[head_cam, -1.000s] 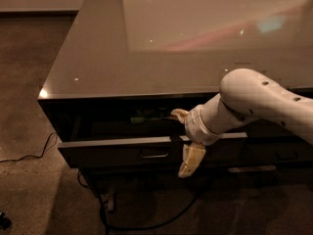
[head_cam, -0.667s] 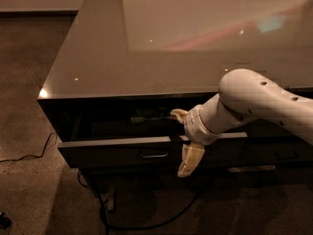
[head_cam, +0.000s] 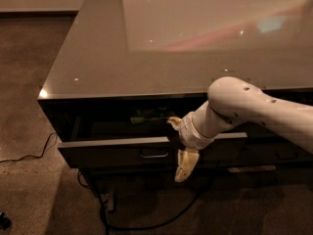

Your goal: Open top drawer

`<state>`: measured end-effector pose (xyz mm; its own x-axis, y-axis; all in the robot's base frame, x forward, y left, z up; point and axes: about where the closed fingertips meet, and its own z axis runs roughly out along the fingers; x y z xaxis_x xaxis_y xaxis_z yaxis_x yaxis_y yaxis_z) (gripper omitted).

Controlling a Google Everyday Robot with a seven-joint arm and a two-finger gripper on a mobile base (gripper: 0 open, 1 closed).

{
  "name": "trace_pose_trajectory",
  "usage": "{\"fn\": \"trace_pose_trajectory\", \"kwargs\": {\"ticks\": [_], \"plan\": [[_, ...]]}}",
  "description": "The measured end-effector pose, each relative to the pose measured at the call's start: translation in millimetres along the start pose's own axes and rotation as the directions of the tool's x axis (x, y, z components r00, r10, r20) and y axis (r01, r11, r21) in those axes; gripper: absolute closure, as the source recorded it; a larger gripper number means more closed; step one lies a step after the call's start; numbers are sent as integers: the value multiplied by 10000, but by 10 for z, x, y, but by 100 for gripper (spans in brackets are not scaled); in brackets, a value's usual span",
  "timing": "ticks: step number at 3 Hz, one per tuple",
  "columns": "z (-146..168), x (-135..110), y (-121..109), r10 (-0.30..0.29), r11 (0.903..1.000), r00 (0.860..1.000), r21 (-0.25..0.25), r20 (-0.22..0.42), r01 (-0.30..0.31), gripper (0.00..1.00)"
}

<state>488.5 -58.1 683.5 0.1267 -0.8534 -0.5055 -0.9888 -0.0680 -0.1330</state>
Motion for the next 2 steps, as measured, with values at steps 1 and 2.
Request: {"fn": "trace_pose_trajectory", "kwargs": {"ticks": [1,2], "plan": [[154,19,43,-76,9992,9999,-389,-142,71,0],[296,61,194,-160,9952,9994,-969,-312,129,18]]}}
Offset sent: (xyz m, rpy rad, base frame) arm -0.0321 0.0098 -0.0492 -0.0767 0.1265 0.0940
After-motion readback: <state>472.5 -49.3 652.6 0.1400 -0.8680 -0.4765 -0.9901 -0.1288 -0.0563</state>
